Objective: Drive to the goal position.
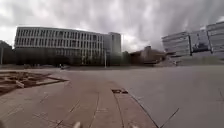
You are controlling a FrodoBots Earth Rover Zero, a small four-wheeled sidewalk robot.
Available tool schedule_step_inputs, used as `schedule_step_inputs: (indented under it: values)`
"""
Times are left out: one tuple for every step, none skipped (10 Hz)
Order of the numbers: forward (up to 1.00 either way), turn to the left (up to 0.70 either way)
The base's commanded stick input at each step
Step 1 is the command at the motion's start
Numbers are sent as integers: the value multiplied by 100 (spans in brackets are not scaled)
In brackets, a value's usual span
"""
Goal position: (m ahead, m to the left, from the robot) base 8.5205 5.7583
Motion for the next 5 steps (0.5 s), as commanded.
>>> schedule_step_inputs:
  values:
    - [70, 8]
    - [70, 0]
    - [70, 0]
    - [70, 5]
    - [70, 16]
